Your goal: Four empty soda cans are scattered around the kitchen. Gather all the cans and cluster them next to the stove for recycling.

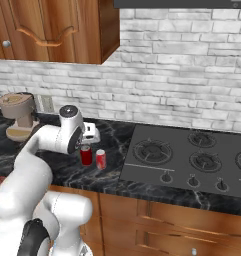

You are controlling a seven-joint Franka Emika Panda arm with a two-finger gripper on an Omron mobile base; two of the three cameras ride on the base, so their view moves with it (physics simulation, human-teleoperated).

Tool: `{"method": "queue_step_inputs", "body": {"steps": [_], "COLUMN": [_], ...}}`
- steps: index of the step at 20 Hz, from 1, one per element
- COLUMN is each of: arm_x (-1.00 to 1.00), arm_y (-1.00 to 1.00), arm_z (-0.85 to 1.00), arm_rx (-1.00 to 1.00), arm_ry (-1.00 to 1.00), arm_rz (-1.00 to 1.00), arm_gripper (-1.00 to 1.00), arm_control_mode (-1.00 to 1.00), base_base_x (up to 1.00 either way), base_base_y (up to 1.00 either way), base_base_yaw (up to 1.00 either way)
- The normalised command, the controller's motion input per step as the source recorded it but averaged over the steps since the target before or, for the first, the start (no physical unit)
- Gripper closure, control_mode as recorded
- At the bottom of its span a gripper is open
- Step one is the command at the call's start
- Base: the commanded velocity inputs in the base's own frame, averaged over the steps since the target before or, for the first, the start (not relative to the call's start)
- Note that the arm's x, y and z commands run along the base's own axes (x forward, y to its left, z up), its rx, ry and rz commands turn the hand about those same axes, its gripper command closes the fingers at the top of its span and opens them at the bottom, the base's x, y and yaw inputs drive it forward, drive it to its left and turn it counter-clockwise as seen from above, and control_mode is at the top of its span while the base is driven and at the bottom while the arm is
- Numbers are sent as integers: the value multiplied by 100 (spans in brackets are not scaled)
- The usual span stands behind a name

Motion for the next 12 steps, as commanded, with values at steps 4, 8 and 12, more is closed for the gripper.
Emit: {"method": "queue_step_inputs", "body": {"steps": [4, 8, 12], "arm_x": [-78, -89, -94], "arm_y": [-17, -10, -7], "arm_z": [64, 41, 28], "arm_rx": [9, 0, 0], "arm_ry": [5, 3, 0], "arm_rz": [-9, -10, -9], "arm_gripper": [-100, -100, -100], "arm_control_mode": [-100, -100, -100], "base_base_x": [0, 0, 0], "base_base_y": [0, 0, 0], "base_base_yaw": [0, 0, 0]}}
